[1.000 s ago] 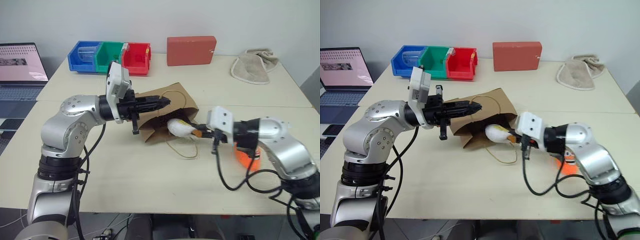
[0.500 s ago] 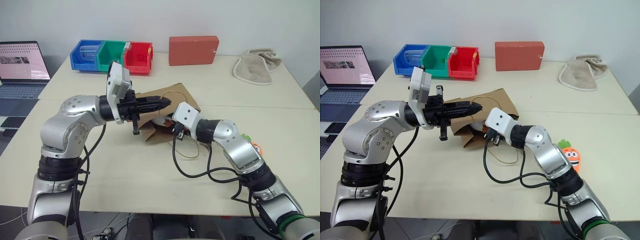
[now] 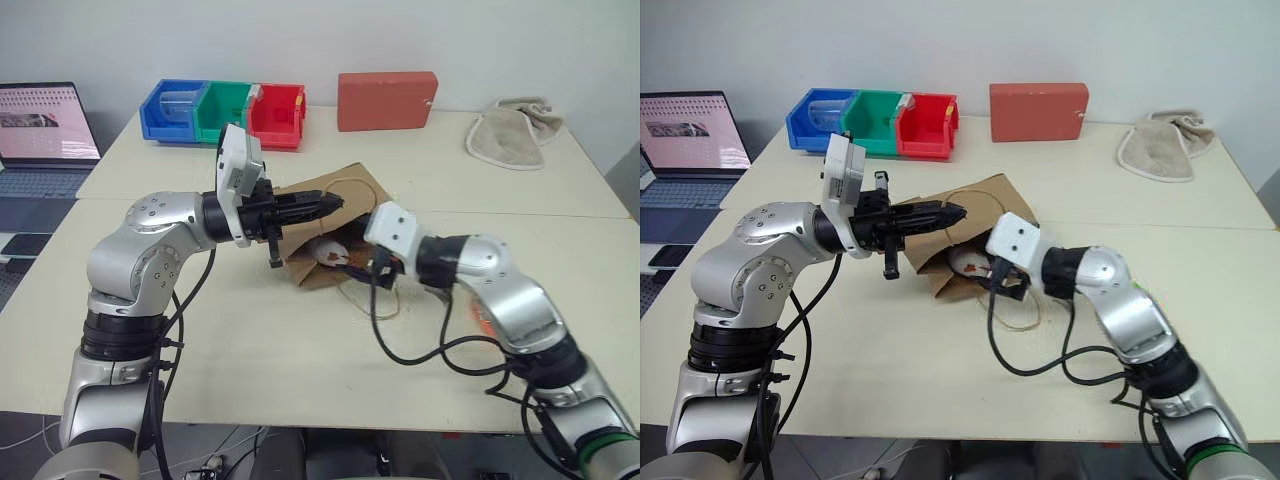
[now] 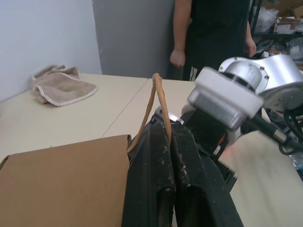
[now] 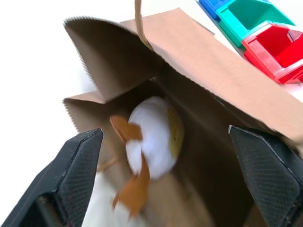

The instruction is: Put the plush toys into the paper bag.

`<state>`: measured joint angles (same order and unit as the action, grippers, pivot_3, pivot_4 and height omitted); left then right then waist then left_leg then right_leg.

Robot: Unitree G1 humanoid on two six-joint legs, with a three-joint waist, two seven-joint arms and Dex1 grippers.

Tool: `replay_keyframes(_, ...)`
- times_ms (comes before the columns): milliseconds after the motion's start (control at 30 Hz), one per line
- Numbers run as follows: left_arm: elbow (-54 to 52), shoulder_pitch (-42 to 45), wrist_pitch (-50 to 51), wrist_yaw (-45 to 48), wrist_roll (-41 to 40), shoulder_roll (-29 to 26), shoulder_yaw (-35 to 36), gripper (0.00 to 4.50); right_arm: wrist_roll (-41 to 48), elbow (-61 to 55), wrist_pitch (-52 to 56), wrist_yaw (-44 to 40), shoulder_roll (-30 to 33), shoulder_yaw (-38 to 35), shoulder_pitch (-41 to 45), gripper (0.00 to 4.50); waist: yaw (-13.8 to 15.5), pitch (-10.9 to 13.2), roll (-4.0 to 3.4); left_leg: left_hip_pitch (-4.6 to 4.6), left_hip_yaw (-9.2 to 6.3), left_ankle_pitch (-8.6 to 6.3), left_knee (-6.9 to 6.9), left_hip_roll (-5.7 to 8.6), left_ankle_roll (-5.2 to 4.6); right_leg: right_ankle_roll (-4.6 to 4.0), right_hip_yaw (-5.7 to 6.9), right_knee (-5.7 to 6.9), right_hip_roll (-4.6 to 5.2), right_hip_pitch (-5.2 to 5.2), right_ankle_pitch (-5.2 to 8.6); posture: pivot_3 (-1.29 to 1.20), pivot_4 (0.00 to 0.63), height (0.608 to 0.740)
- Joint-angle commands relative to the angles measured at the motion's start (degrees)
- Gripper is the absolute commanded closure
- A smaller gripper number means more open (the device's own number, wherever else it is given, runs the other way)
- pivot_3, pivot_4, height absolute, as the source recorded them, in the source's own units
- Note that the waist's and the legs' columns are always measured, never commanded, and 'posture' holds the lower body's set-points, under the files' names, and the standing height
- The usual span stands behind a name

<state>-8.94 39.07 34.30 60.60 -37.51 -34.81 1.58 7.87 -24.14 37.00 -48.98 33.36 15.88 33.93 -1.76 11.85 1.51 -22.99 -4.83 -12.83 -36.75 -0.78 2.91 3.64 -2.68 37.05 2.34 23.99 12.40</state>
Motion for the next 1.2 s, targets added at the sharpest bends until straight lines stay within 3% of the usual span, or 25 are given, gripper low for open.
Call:
replay_keyframes(33,-0.81,1.16,-1.36,-0.17,0.24,0.1,0.62,4.5,7.09,-6.76,0.72,-8.12,7.25,-6.76,-2.53,0.06,0.02,0.0,0.0,0.0,0.0,0.0,0.01,0.0,0.0,0.0,0.0,-0.01,0.0,-0.01,0.0,0.0,0.15,0.74)
replay_keyframes(200,-0.28,1.24,-1.79,0.0,0.66,0.58,0.39,4.5,14.28,-9.45,2.44,-14.58,18.24,-15.82,-8.73,0.06,0.0,0.0,0.0,0.01,0.03,-0.01,0.0,-0.01,-0.01,0.0,-0.01,-0.02,0.0,-0.02,0.01,0.0,0.15,0.74)
replay_keyframes(467,-0.03,1.35,-1.94,0.43,0.64,0.61,0.45,4.5,2.9,0.94,-9.28,-14.61,32.9,-21.91,-25.44,0.06,0.0,0.0,0.01,0.03,0.1,-0.01,-0.08,0.0,-0.01,-0.09,-0.06,-0.03,0.0,-0.05,0.06,0.0,0.15,0.74)
replay_keyframes(833,-0.3,1.03,-1.92,0.25,0.81,0.47,0.58,4.5,-6.56,10.67,-15.99,-9.32,33.38,-18.57,-29.47,0.06,-0.16,0.0,0.0,0.06,0.2,-0.01,-0.14,0.0,-0.01,0.06,-0.17,-0.06,0.0,-0.09,-0.03,0.0,0.15,0.74)
replay_keyframes(1200,-0.39,0.75,-1.87,0.13,0.85,0.14,0.79,4.5,-7.55,12.94,-17.99,-9.34,31.39,-16.6,-27.87,3.66,-0.17,-0.01,0.01,0.15,0.2,0.0,-0.24,0.02,0.0,-0.14,-0.22,-0.11,0.01,-0.27,0.08,0.0,0.15,0.74)
